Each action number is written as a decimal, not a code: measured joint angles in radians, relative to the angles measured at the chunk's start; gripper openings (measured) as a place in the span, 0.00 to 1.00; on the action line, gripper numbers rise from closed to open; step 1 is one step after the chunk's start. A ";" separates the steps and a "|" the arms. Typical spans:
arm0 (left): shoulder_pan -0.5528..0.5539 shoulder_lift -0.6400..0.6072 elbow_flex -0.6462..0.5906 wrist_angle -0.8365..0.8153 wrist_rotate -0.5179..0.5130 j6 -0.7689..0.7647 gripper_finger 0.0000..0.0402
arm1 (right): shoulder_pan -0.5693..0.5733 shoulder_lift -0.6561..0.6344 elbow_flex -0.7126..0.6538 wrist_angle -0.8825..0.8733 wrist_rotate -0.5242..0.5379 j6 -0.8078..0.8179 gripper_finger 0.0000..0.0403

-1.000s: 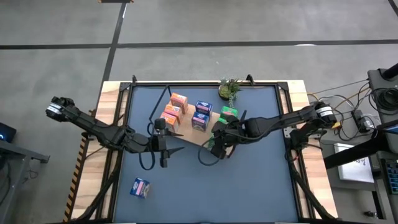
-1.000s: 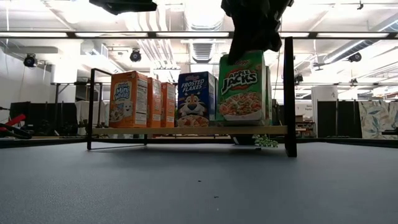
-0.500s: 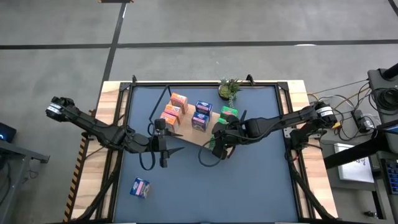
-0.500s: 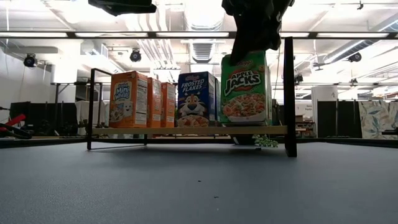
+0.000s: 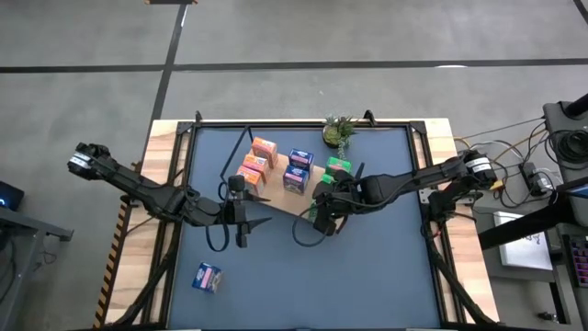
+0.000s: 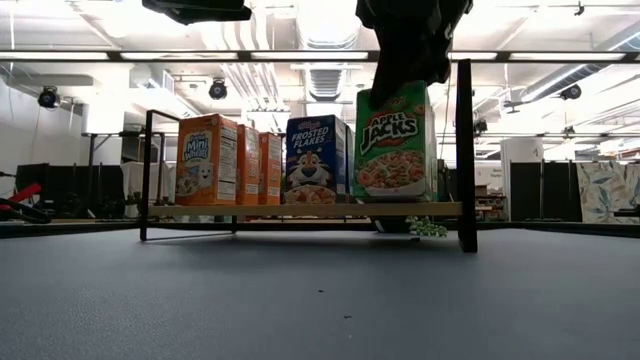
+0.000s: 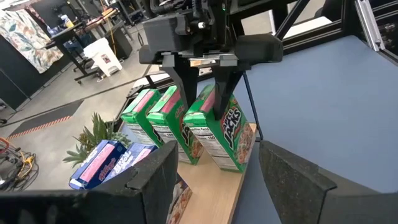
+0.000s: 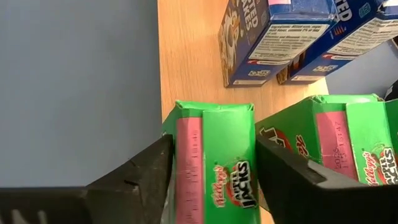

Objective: Stack cereal on shelf
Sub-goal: Put the green cereal box on the shelf aligned with other green cereal boxes

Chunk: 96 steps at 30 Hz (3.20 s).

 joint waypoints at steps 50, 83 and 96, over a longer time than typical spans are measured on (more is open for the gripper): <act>0.068 0.777 0.173 0.728 0.166 0.062 0.01 | 0.422 -0.053 0.172 -0.114 0.294 -0.216 0.02; 0.153 0.904 0.197 0.777 0.060 -0.008 0.00 | 0.471 -0.056 0.095 0.053 0.343 -0.248 0.02; 0.072 0.774 0.180 0.700 0.019 0.086 0.00 | 0.471 -0.055 0.095 0.045 0.344 -0.232 0.02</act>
